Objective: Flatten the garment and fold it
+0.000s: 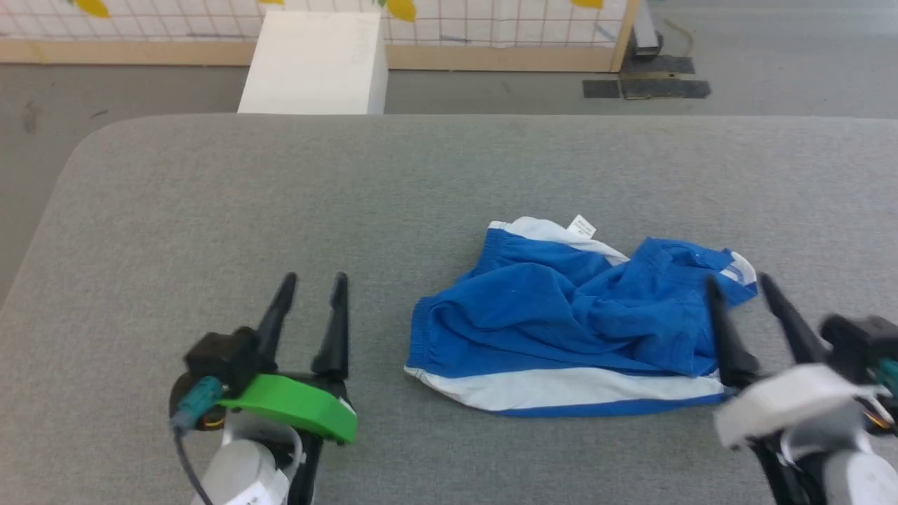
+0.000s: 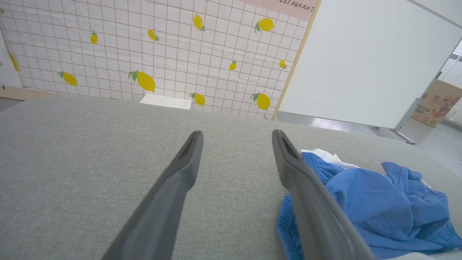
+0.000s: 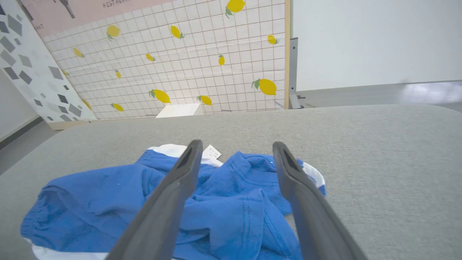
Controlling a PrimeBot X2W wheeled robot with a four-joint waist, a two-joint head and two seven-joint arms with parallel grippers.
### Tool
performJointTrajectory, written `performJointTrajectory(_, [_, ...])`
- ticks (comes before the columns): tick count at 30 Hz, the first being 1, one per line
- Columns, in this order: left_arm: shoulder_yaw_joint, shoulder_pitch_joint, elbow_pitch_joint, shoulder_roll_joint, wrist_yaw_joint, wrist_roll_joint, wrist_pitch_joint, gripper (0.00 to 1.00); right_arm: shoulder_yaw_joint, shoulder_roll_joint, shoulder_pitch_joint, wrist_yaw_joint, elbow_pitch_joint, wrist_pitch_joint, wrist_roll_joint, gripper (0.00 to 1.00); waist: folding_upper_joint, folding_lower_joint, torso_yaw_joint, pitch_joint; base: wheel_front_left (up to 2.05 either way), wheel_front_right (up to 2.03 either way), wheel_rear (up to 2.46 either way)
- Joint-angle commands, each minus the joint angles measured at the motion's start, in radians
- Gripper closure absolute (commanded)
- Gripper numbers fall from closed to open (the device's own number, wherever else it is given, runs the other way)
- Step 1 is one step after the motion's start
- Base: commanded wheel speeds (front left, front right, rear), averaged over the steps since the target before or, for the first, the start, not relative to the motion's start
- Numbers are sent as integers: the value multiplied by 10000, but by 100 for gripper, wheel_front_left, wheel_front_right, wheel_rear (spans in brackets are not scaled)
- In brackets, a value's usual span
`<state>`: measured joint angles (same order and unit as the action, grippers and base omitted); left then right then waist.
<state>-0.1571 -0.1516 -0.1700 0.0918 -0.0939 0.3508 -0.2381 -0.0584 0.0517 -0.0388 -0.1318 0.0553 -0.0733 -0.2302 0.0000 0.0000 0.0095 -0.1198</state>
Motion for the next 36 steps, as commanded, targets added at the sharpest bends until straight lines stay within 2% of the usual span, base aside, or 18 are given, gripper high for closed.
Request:
performJointTrajectory(1, [-253,185,88,229,-144,-33,135,0,-231,-15,238,11,7,280,230,0,0,0,-128,115,0,0,0])
performJointTrajectory(4, [-1091,371,272,826,-315,34,573,0,-621,-15,588,11,-219,558,330,0,0,0,-164,165,0,0,0])
performJointTrajectory(9, [-2897,633,655,2313,-362,433,1218,0,-943,-15,819,11,-429,732,105,0,0,0,-145,203,0,0,0])
performJointTrajectory(13, [-3877,492,599,2953,-365,886,1348,0,-1014,-15,748,11,-481,814,-13,0,0,0,-158,137,0,0,0])
performJointTrajectory(17, [-4313,55,117,2893,-366,1136,1221,0,-927,-15,630,11,-533,857,-110,0,0,0,-234,51,0,0,0])
performJointTrajectory(26, [-4469,-818,-1415,2367,-356,1351,1114,0,-559,-15,477,11,-783,913,-217,0,0,0,-577,-41,0,0,0])
performJointTrajectory(36, [-4996,-1102,-2241,2375,-365,1791,1560,0,-481,-15,472,11,-921,886,-205,0,0,0,-710,-37,0,0,0])
